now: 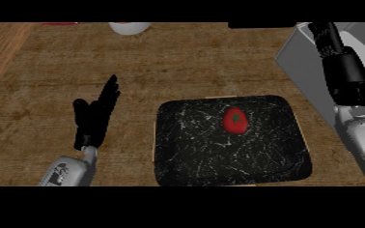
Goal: Pick the tomato from the tray and place it in the cardboard box
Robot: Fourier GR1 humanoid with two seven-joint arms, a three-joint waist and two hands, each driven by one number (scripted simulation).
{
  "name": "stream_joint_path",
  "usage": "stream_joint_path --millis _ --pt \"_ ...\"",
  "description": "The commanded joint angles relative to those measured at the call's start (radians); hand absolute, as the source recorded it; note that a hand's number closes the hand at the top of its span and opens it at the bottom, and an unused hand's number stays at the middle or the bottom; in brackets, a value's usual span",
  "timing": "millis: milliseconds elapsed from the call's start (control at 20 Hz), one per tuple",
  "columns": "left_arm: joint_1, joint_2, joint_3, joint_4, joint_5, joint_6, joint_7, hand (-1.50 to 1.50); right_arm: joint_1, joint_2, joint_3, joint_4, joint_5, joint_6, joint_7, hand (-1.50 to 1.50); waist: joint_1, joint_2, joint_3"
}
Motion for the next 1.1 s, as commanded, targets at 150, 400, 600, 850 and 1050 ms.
stream_joint_path --millis 150,400,600,850,1050 --pt "0.073 0.115 0.134 -0.152 0.076 -0.057 0.007 0.00 0.166 0.077 -0.026 -0.192 -0.070 -0.092 0.190 -1.50 0.016 0.009 -0.006" --pt "0.109 0.143 0.209 -0.142 0.171 -0.117 0.012 0.00 0.251 0.099 -0.139 -0.206 0.123 -0.444 0.111 -1.50 -0.012 0.003 -0.007" --pt "0.180 0.163 0.234 -0.158 0.203 -0.197 -0.035 0.00 0.424 0.149 0.031 -0.474 0.261 -0.471 0.030 -1.50 0.006 0.012 -0.007" --pt "0.159 0.196 0.280 -0.197 0.244 -0.208 0.036 0.00 0.495 -0.019 0.155 -0.593 0.462 -0.382 0.316 -1.50 0.012 0.013 -0.010" --pt "0.167 0.198 0.270 -0.223 0.236 -0.201 0.043 0.00 0.532 -0.201 0.157 -0.570 0.546 -0.220 0.528 -1.50 0.012 0.010 -0.015"
